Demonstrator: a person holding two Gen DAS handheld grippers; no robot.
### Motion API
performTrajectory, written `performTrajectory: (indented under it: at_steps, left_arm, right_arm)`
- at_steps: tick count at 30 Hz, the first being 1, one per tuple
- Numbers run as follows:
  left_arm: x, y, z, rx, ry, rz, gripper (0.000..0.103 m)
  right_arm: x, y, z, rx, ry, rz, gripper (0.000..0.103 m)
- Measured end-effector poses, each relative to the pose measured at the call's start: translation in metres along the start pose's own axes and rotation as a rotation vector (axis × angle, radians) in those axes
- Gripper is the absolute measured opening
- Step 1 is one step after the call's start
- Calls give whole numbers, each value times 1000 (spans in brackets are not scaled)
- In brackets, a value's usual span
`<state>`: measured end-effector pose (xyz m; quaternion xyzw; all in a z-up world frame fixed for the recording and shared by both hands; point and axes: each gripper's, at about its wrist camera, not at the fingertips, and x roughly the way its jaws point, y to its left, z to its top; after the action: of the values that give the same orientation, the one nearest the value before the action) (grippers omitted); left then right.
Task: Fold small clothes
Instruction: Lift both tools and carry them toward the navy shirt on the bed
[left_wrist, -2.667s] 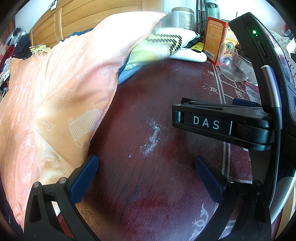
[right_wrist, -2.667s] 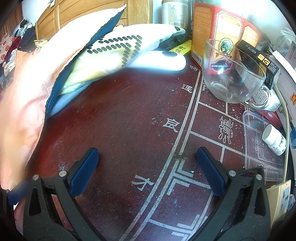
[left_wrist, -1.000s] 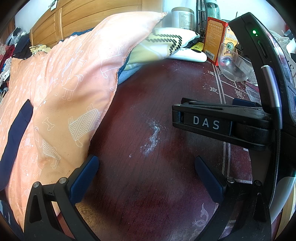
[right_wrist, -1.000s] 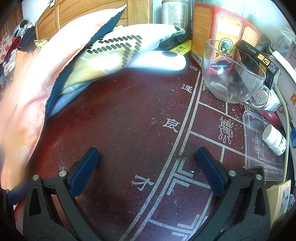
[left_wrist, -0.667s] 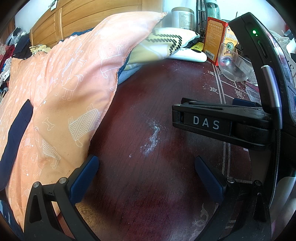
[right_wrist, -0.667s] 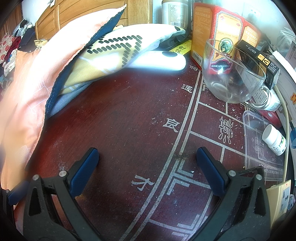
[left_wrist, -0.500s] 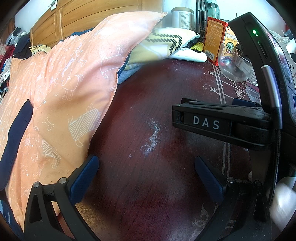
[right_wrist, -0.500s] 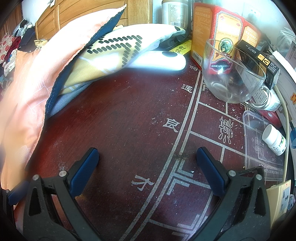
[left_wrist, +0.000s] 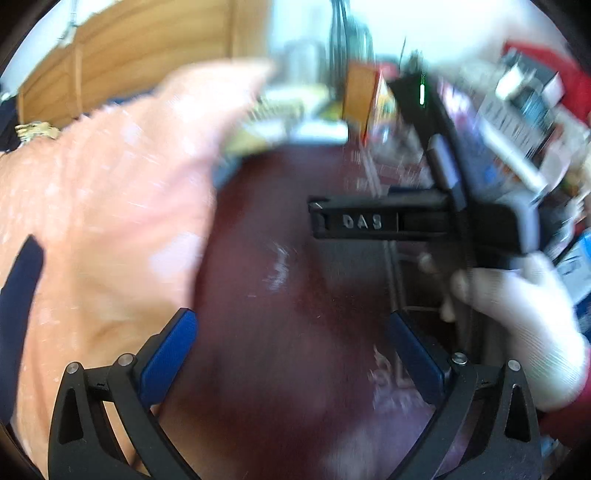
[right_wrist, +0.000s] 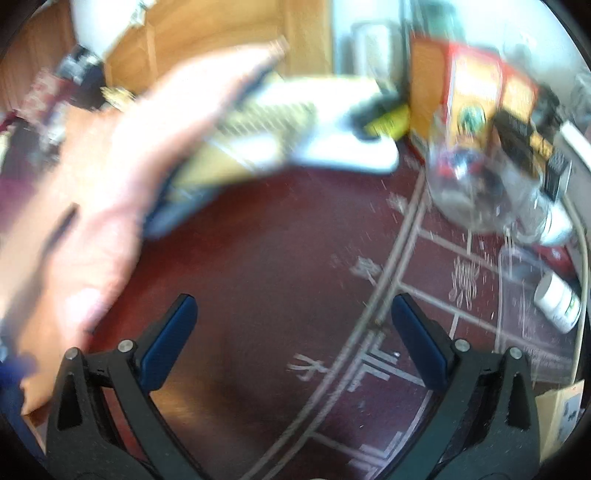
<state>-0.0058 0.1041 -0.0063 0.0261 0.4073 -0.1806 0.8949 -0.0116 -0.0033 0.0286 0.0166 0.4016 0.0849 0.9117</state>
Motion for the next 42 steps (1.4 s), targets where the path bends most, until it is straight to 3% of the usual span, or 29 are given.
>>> performTrajectory:
  at_steps: [1, 2, 4, 5, 7, 13, 16, 19, 23, 27, 31, 37, 40, 42]
  left_arm:
    - [-22, 11, 2, -10, -7, -10, 103]
    - [-49, 19, -2, -24, -70, -13, 103]
    - [-96, 34, -8, -48, -165, 10, 103]
    - [-129, 43, -6, -46, -230, 67, 103]
    - [-178, 59, -10, -100, -314, 113, 103]
    - [-366, 91, -35, -228, -607, 220, 103]
    - [-441, 71, -43, -207, -744, 242, 103]
    - [-511, 48, -59, -190, -871, 203, 103]
    - [-586, 32, -85, -174, -974, 231, 103]
    - [-662, 13, -113, -142, -1071, 380, 103]
    - [-727, 4, -159, -175, -1182, 534, 103]
    - [-794, 11, -203, -236, -1253, 533, 103]
    - [-818, -1, -221, -222, -1263, 574, 103]
    - [-843, -10, -239, -217, -1290, 551, 103]
  right_arm:
    - [-12, 4, 3, -7, -26, 26, 103]
    - [-32, 16, 5, -42, -121, 38, 103]
    - [-51, 35, 18, -105, -128, 64, 103]
    - [-60, 47, 23, -138, -146, 86, 103]
    - [-89, 79, 31, -199, -235, 166, 103]
    - [-180, 145, 62, -234, -434, 559, 103]
    - [-215, 165, 72, -238, -517, 714, 103]
    - [-260, 180, 76, -235, -600, 871, 103]
    - [-301, 211, 76, -269, -657, 1013, 103]
    - [-343, 224, 68, -272, -663, 1157, 103]
    - [-377, 230, 63, -275, -683, 1239, 103]
    - [-409, 235, 59, -265, -734, 1337, 103]
    - [-420, 245, 59, -279, -733, 1359, 103]
    - [-424, 254, 58, -296, -718, 1380, 103]
